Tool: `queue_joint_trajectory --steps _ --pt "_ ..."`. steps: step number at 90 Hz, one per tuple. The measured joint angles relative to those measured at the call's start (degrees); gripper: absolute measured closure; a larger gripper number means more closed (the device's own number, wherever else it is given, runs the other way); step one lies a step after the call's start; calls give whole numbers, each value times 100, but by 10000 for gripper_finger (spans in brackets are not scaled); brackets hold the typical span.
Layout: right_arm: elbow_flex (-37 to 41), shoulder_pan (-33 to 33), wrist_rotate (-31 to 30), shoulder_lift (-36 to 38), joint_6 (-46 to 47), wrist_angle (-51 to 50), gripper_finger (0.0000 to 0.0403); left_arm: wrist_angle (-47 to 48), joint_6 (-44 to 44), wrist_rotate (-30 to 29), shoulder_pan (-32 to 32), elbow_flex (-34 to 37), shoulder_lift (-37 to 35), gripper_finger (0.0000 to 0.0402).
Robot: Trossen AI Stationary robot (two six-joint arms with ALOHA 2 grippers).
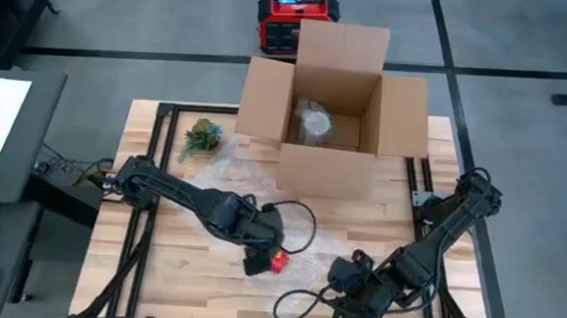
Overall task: Wrap mug
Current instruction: Wrap the red mug in the bubble wrap
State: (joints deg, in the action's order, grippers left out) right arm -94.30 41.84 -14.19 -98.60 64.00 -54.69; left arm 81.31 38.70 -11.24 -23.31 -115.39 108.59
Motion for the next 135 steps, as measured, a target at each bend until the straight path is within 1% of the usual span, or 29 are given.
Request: queue_joint_trajectory --steps 6,14,25,33,42,48,60,70,87,93,99,105,112,115,128,135 --pt "0 -95 -94 -3 -87 25 164 -104 22 50 -91 317 -203 246" --pt "0 -184 -169 -3 -104 31 164 -760 192 326 -119 1116 -452 253" --pt "0 -189 -131 -3 -183 130 164 -2352 538 741 12 2477 -805 261" --pt "0 -150 -110 -3 -131 121 164 -3511 825 1104 117 3276 -1068 262" --pt "0 -63 -105 -3 -6 118 164 -4140 1098 1189 214 3890 -1255 262" --pt "0 6 -104 -3 84 116 164 -4279 1202 1216 268 4130 -1311 262" --pt "0 69 -81 -3 197 121 164 -4577 1192 1284 292 4395 -1290 262" --pt "0 53 -81 -3 197 126 164 -5232 1246 1300 282 4653 -1291 262" --pt "0 34 -81 -3 228 222 164 -5880 1352 1301 288 5033 -1303 273" --pt "0 32 -81 -3 239 255 164 -6034 1359 1300 288 5087 -1304 285" --pt "0 29 -83 -3 239 270 164 -6082 1326 1299 288 5096 -1298 306" --pt "0 29 -83 -3 241 287 164 -6135 1316 1300 288 5102 -1292 335" --pt "0 29 -83 -3 241 313 164 -6164 1331 1302 285 5080 -1289 378" --pt "0 29 -83 -3 243 311 164 -6129 1340 1302 278 5030 -1289 389" --pt "0 37 -86 -3 362 307 164 -6070 1235 1307 275 4618 -1295 400" --pt "0 68 -87 -3 438 293 164 -5813 1143 1302 273 4279 -1295 401"
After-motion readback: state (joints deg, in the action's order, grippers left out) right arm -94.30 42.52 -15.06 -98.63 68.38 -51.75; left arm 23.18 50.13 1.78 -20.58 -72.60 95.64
